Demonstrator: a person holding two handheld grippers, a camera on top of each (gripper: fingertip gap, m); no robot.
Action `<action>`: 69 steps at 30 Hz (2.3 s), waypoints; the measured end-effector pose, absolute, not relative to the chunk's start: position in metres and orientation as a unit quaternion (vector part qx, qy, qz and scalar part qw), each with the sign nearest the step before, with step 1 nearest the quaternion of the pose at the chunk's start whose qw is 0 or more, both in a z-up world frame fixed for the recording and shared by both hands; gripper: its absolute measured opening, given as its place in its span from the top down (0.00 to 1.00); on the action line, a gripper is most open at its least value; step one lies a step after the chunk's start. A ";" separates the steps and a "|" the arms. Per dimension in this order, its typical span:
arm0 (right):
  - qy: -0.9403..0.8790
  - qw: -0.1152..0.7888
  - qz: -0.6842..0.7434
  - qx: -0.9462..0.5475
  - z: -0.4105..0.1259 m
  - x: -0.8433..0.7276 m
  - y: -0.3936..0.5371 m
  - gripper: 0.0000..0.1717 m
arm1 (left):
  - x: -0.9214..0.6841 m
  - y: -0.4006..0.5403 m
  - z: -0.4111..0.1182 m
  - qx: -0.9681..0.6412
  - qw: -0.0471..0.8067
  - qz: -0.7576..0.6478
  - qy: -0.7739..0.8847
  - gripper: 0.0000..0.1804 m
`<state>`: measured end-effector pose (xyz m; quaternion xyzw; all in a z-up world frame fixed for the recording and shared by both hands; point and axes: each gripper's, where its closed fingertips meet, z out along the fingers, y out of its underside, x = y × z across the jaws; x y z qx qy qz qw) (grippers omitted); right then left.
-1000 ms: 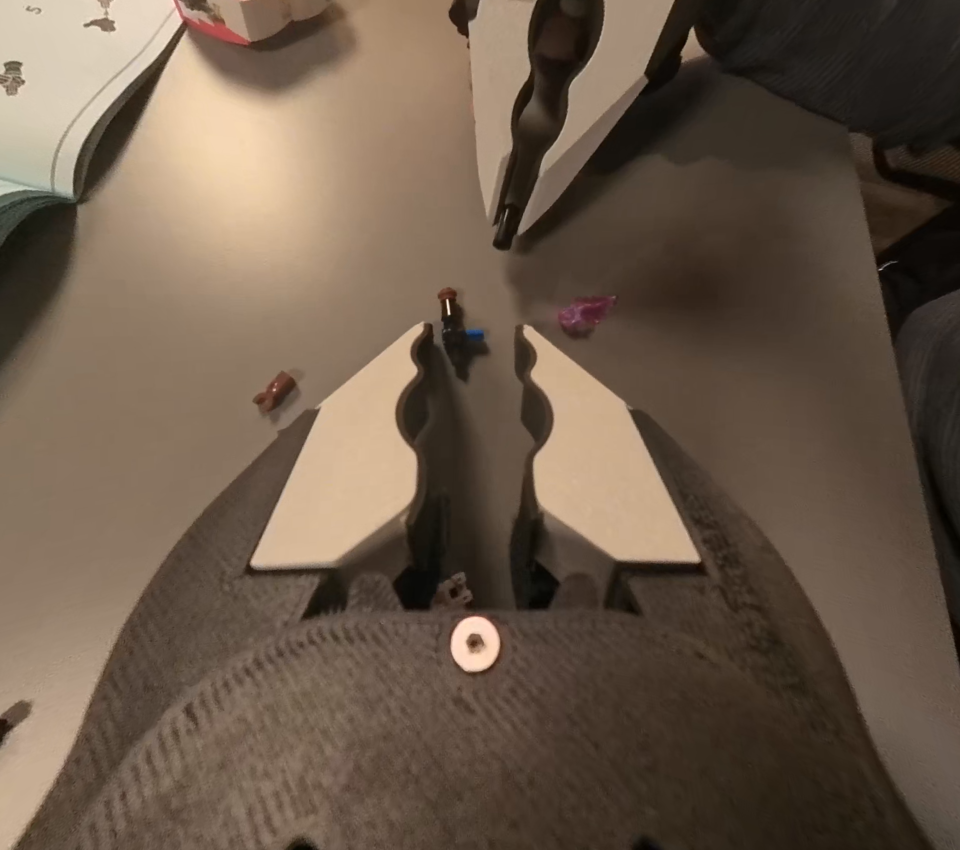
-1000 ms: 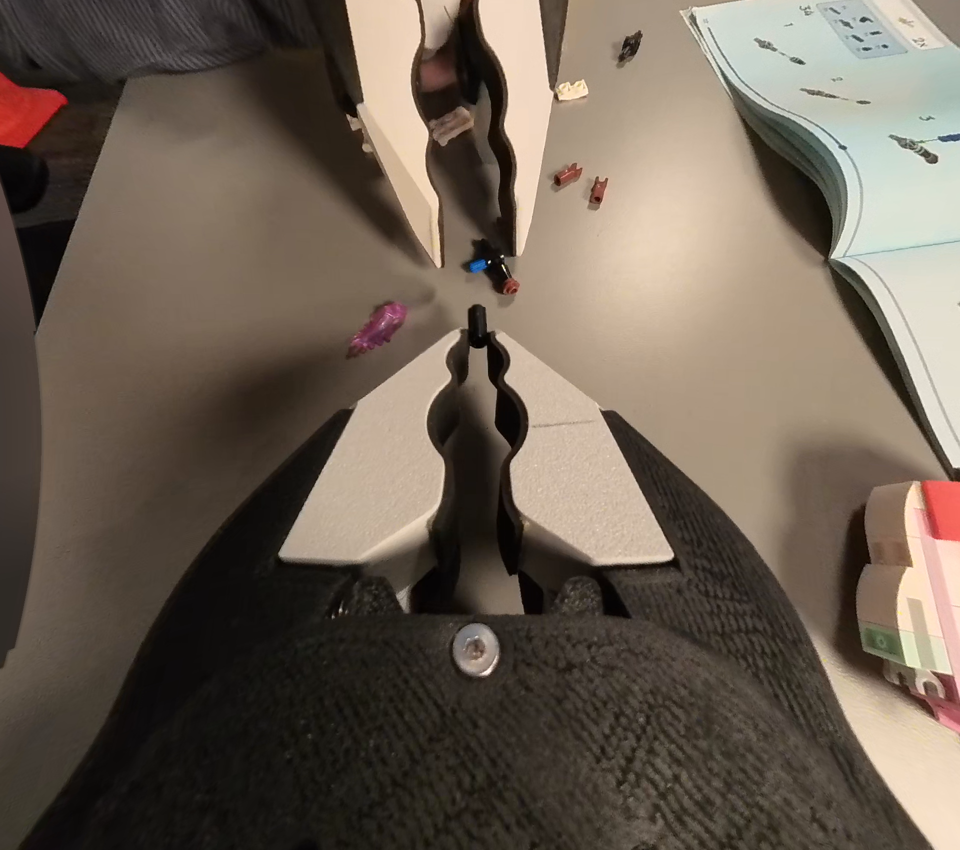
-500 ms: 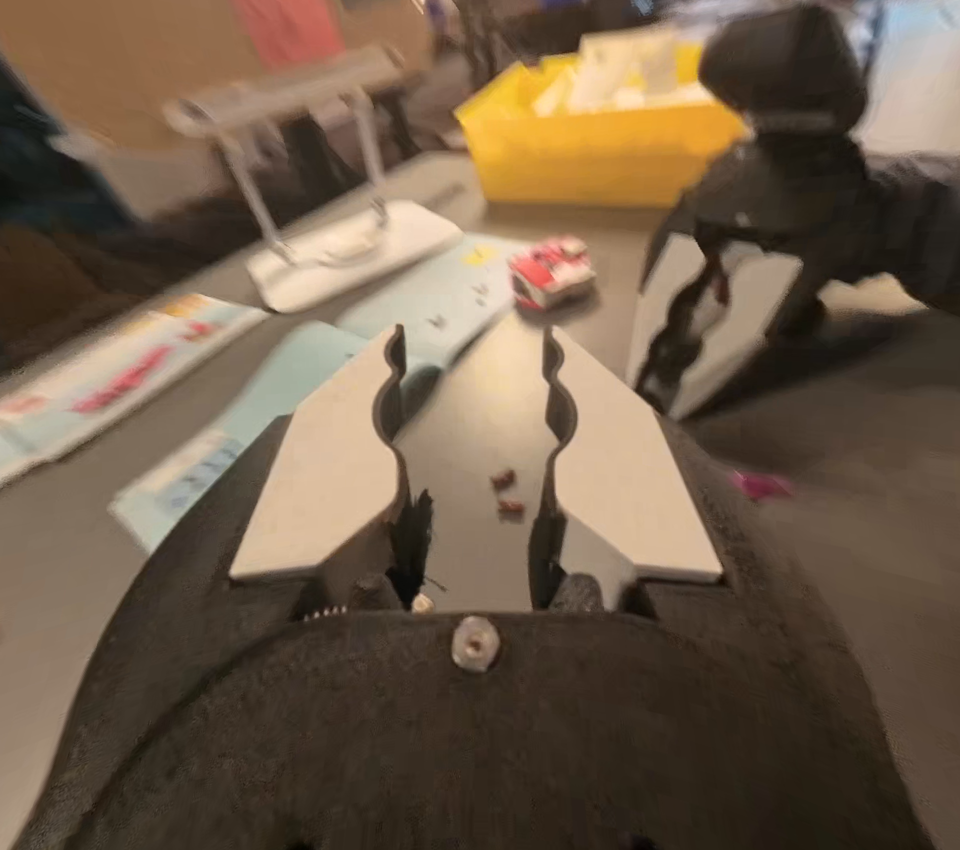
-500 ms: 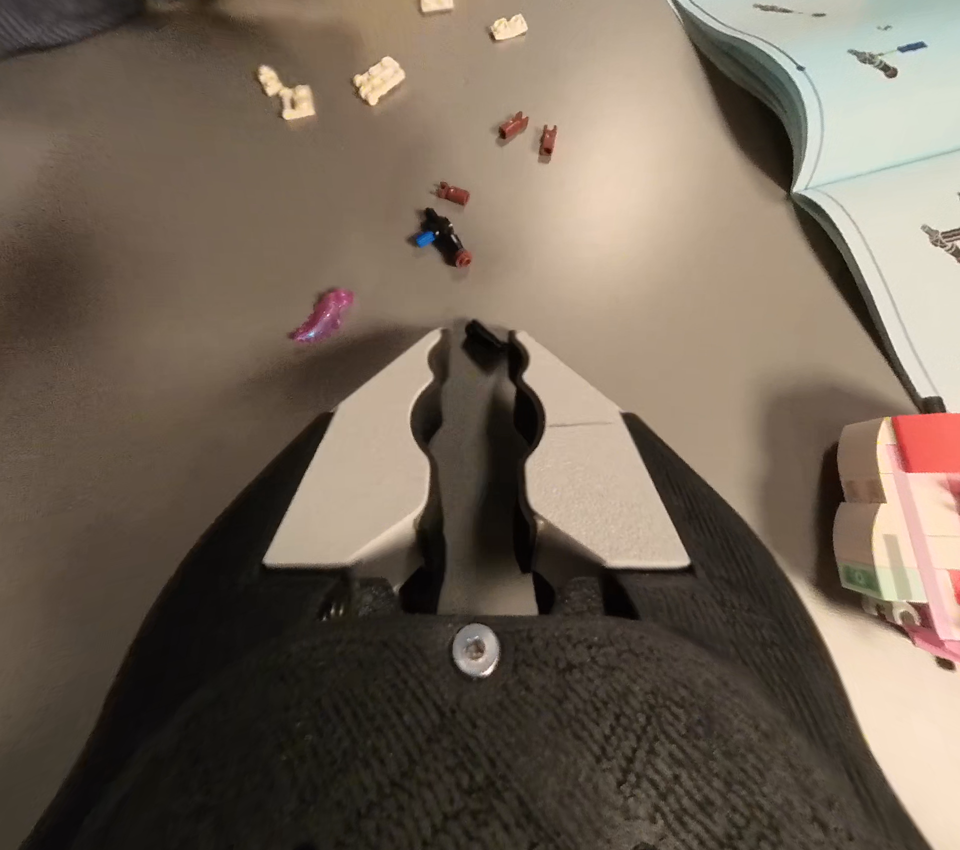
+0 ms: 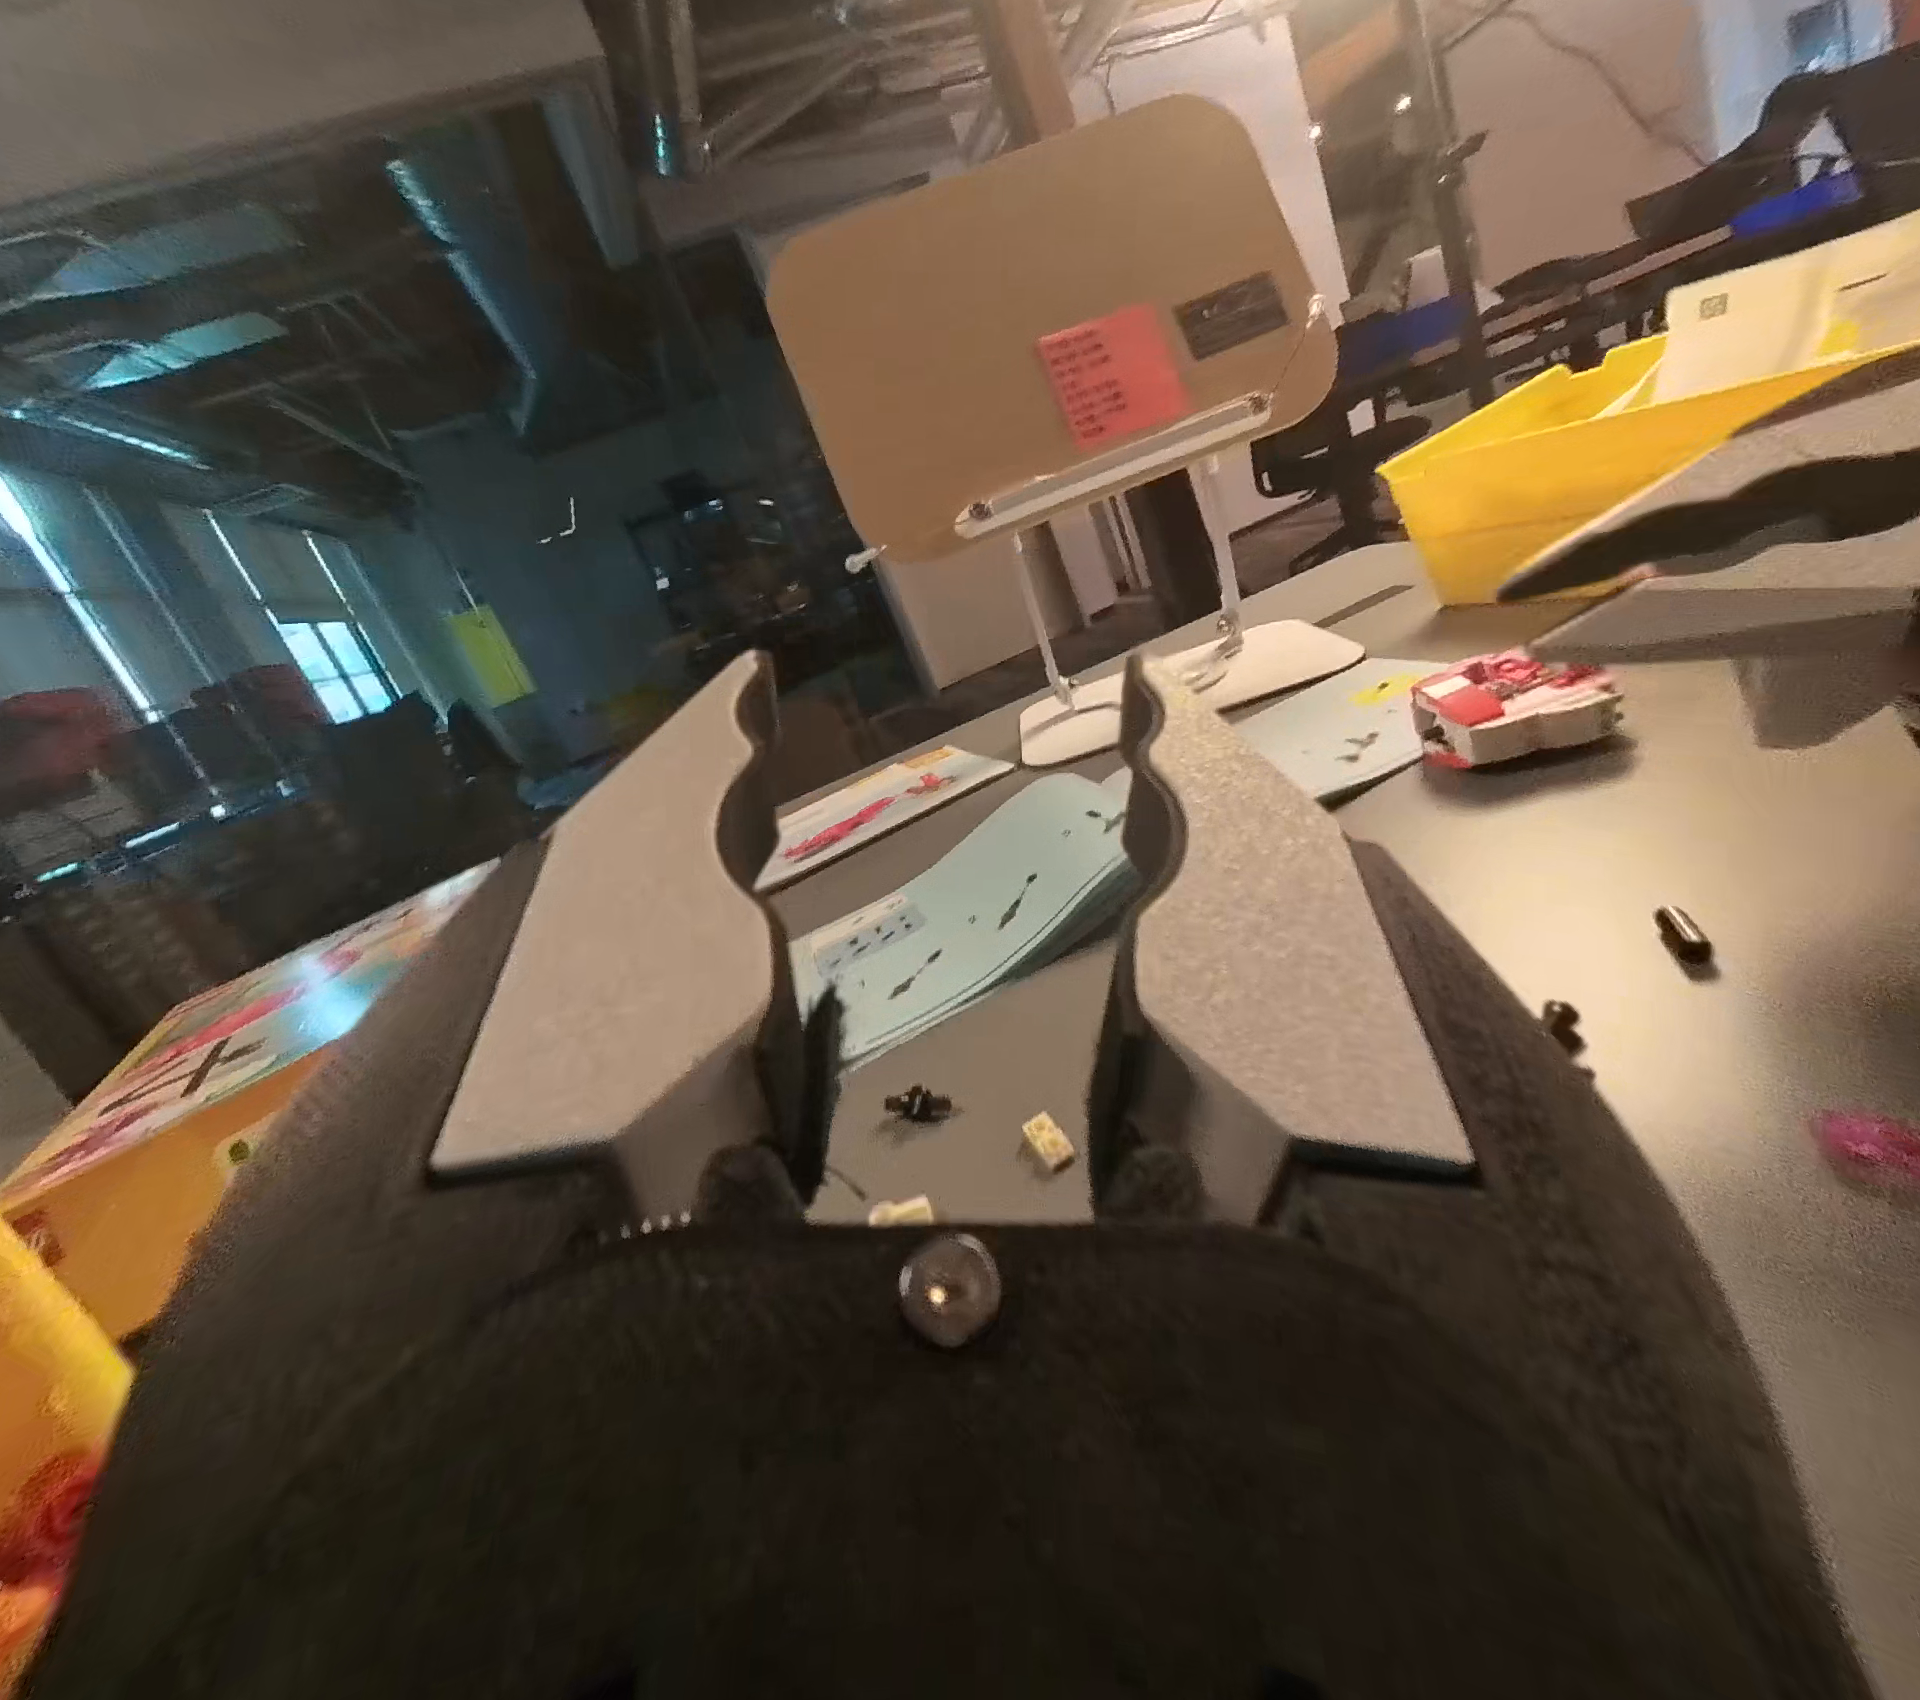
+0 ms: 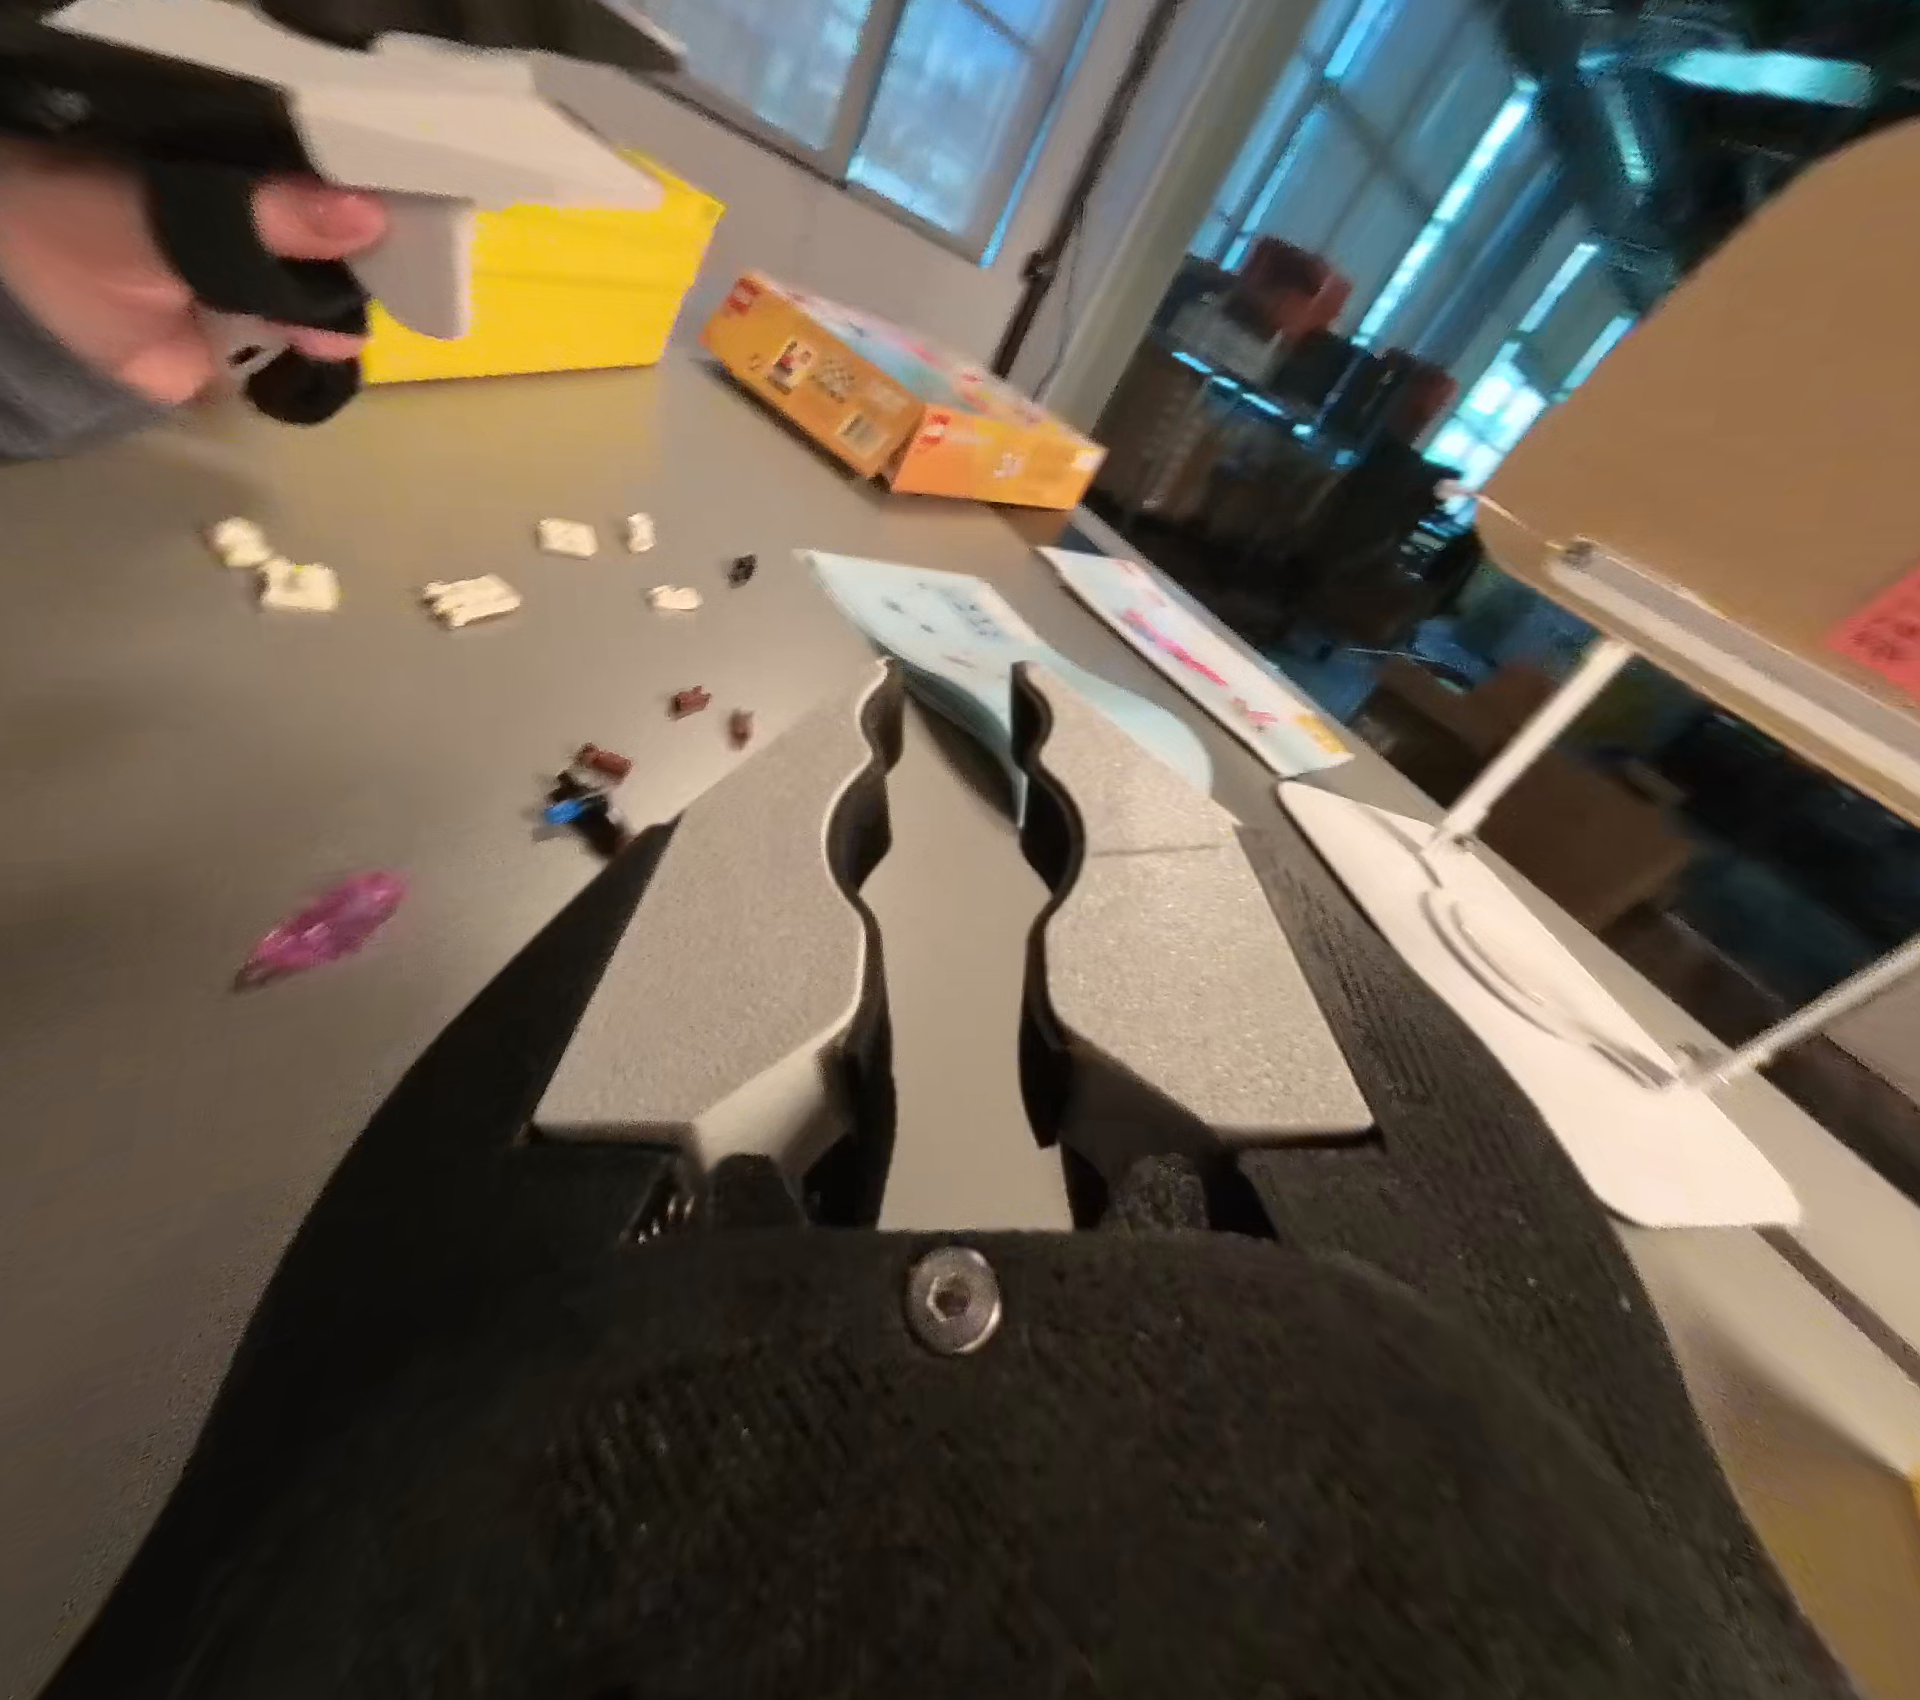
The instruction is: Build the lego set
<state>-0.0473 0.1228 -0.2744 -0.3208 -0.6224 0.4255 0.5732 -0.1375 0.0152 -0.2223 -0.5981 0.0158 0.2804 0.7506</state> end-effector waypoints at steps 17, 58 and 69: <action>-0.792 0.272 0.401 -0.371 -0.351 -0.050 0.067 0.86 | -0.090 -0.002 -0.232 -0.608 0.793 0.004 -0.038 0.63; -0.705 0.601 -0.044 0.374 -0.304 -0.034 0.013 0.98 | -0.024 0.013 -0.307 -0.845 0.522 0.009 0.115 0.96; -0.817 0.565 0.108 0.045 -0.306 -0.039 0.078 0.91 | -0.053 0.012 -0.303 -0.820 0.567 0.065 0.041 0.97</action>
